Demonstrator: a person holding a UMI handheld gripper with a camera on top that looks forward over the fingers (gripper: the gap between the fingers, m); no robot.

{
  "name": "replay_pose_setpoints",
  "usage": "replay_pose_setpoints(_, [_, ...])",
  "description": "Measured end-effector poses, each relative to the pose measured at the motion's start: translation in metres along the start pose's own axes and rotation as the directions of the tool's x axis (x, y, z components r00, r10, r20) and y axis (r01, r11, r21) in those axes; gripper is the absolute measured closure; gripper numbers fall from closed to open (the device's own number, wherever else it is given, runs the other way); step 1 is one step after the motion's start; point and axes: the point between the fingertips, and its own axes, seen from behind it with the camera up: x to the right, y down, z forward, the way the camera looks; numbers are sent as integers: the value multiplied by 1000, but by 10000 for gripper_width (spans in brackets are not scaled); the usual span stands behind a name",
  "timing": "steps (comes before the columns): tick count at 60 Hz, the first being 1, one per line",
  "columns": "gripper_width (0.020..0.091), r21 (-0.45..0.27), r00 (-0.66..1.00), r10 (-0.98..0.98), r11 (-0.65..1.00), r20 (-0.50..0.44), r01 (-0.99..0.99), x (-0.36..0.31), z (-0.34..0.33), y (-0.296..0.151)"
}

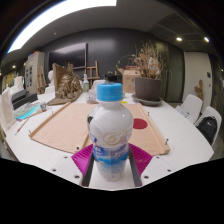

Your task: Pour water

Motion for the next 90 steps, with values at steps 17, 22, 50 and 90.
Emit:
replay_pose_setpoints(17, [732, 16, 1000, 2, 1000, -27, -2, 3, 1, -2])
replay_pose_setpoints(22, [732, 6, 999, -19, 1000, -38, 20, 5, -2, -7])
replay_pose_setpoints(50, [733, -57, 876, -376, 924, -302, 377, 145, 25, -158])
replay_pose_setpoints(90, [738, -328, -272, -893, -152, -359, 932, 115, 169, -212])
